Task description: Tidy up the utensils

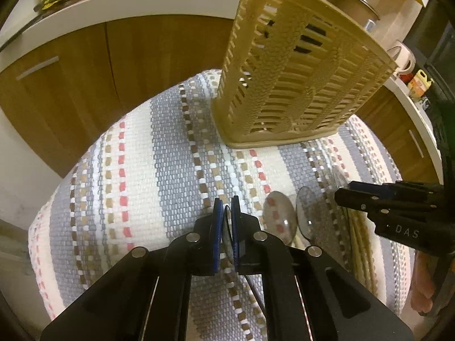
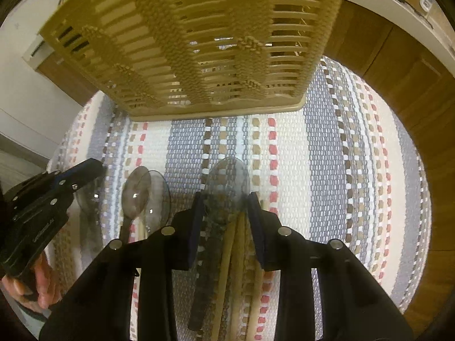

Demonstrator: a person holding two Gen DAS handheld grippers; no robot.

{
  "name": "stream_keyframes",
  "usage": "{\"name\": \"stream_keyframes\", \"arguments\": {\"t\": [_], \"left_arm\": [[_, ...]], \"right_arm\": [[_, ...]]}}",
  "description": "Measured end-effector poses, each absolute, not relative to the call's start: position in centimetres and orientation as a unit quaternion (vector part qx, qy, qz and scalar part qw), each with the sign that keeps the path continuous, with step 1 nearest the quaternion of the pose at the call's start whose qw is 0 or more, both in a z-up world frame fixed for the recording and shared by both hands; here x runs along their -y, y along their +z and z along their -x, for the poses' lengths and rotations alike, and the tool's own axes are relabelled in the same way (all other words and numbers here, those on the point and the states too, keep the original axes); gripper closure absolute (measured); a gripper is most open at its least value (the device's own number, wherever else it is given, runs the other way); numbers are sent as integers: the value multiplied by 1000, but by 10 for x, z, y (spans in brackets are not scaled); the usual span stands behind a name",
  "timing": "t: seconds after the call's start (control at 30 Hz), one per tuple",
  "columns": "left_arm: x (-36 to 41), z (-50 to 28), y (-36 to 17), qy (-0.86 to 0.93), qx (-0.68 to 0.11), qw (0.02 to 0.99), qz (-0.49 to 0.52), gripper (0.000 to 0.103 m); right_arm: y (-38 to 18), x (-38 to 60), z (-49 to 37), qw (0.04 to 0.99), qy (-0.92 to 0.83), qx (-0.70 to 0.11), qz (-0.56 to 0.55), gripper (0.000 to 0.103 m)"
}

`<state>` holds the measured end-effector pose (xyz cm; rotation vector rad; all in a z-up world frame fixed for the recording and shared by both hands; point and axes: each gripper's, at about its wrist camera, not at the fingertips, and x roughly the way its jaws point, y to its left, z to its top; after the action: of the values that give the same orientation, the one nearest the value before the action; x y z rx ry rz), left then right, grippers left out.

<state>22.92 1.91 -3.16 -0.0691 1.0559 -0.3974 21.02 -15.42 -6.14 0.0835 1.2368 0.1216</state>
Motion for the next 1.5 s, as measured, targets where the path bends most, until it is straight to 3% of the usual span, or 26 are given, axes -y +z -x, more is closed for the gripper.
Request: {"name": "stream_keyframes", "arguments": {"t": [0.17, 0.23, 0.37, 0.57, 0.63, 0.7, 0.8, 0.87, 0.93, 1.17, 1.23, 1.37, 1.5], "left_arm": [[-24, -228, -30, -169, -503, 848, 10, 93], [-34, -228, -28, -154, -502, 851, 10, 76], [-52, -225, -22, -159, -505, 848, 41, 60], [-37, -221, -31, -148, -534, 833, 17, 58], [-30, -221, -38, -121, -538, 834, -1, 52], [-23, -219, -39, -109, -533, 839, -19, 51], [-12, -216, -41, -89, -529, 842, -47, 51], [-7, -213, -39, -87, -526, 844, -54, 58], [-4, -212, -38, -87, -526, 844, -55, 71], [6, -205, -37, -86, -515, 851, -62, 73], [8, -201, -36, -86, -512, 853, -63, 73], [7, -203, -37, -92, -509, 854, -64, 73], [6, -204, -37, -94, -505, 855, -65, 74]], "right_arm": [[-50, 170, -202, 817, 68, -572, -34, 91], [-52, 173, -203, 810, 79, -579, -43, 91], [-56, 184, -201, 797, 95, -591, -83, 88], [-52, 199, -199, 806, 98, -578, -88, 70], [-49, 209, -200, 810, 94, -572, -89, 54], [-42, 210, -199, 813, 88, -568, -88, 53], [-39, 215, -204, 809, 84, -575, -89, 54], [-43, 212, -208, 802, 77, -588, -77, 54], [-45, 199, -212, 792, 72, -602, -64, 54], [-45, 177, -222, 788, 51, -613, 10, 54], [-46, 171, -224, 784, 45, -618, 40, 64], [-45, 168, -228, 779, 49, -623, 47, 65], [-43, 169, -230, 783, 54, -616, 66, 73]]}}
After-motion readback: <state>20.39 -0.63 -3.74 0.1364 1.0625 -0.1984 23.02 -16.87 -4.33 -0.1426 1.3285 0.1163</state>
